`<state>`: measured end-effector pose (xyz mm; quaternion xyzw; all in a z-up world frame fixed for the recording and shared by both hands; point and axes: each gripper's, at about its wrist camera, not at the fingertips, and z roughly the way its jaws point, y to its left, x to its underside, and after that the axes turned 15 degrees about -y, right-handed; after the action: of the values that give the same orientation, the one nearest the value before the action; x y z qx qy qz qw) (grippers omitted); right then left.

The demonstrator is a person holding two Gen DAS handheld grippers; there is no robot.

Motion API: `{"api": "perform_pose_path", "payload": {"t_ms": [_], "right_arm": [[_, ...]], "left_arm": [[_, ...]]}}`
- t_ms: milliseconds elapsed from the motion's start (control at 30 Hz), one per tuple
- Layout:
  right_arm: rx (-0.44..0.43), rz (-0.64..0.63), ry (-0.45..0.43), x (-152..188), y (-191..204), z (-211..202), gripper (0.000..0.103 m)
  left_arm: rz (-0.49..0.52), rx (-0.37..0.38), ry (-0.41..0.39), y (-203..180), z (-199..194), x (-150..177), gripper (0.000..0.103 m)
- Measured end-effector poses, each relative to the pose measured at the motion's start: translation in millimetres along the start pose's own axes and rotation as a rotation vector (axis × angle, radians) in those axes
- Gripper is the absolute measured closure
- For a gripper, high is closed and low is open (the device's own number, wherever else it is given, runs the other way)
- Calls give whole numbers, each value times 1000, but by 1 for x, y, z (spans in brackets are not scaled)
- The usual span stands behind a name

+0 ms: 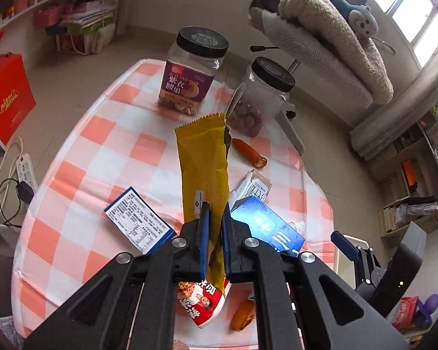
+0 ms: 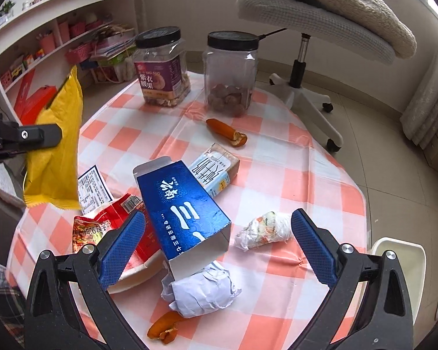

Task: Collect trash
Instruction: 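Grasp the yellow snack packet with the left tool, then grasp the blue box with the right tool while the left tool holds the packet, then carry the blue box to the bin and open the right tool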

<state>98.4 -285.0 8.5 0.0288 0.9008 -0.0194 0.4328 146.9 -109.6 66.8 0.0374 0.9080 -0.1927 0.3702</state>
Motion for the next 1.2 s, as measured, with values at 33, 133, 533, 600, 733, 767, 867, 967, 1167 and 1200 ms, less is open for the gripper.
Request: {"api": "perform_pose_path", "payload": {"t_ms": [33,133,533,600,733,767,867,967,1167,1200], "right_arm": [[-11,-7,10,1,3,4,7],[-35,-25,21,3,12,15,7],[-105,90,35,4,17,32,51],[-100,99,6,1,17,23,51],[-78,124,-65,-8,11,0,51],[-67,127,-83,-10,9,-6,51],[-46,140,-128,-14,2,-21,51],[-16,146,-166,-16,-5,-36,51],[39,157,-226,-17,-20,-61,51],[49,155,-233,-17,-22,-64,51]], "left_arm": [[15,-2,-4,0,-2,1,95],[45,3,0,1,-3,2,95],[100,-7,-32,4,-8,3,95],[101,-10,-42,4,-10,2,95],[110,-13,-59,1,-11,2,95],[114,-13,-63,0,-12,2,95],[131,-11,-76,-7,-13,4,95],[154,-6,-93,-15,-15,7,95],[201,11,-119,-34,-16,13,95],[208,15,-122,-38,-16,15,95]]}}
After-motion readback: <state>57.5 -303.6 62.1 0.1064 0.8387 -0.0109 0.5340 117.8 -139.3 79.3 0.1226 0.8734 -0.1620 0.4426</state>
